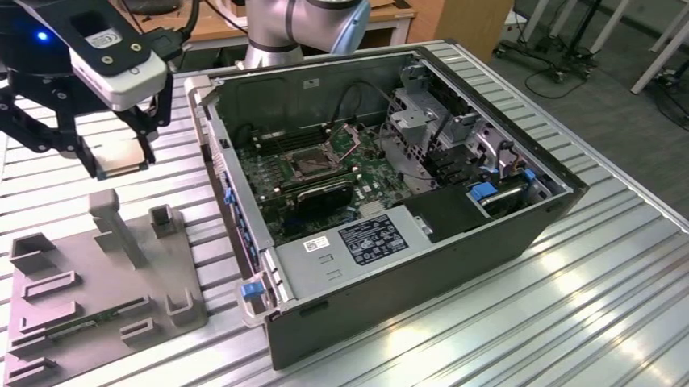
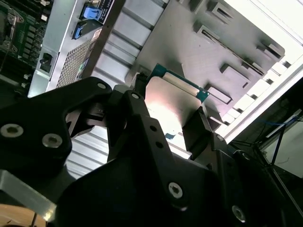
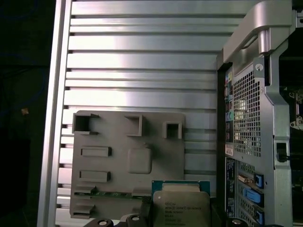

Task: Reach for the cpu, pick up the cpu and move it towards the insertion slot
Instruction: 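Pick up the cpu and move it towards the insertion slot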

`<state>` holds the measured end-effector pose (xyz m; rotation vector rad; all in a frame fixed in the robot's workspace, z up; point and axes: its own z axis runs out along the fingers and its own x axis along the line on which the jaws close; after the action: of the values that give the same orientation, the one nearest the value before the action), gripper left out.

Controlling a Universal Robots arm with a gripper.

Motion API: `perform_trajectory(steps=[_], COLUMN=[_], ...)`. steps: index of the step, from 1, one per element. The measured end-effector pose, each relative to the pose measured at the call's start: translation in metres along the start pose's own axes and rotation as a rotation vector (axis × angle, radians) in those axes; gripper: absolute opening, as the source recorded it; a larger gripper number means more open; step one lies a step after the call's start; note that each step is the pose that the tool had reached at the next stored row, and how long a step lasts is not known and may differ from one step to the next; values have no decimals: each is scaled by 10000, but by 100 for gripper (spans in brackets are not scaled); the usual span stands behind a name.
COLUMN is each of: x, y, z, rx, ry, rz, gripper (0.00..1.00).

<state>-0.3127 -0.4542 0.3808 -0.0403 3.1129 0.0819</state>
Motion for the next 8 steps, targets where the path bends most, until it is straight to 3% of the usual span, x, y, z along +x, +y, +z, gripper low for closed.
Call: perform_trajectory(steps=[8], x=[-93], y=[-3], z=[2], rx=[0], ry=[0], rz=[0], gripper=[55])
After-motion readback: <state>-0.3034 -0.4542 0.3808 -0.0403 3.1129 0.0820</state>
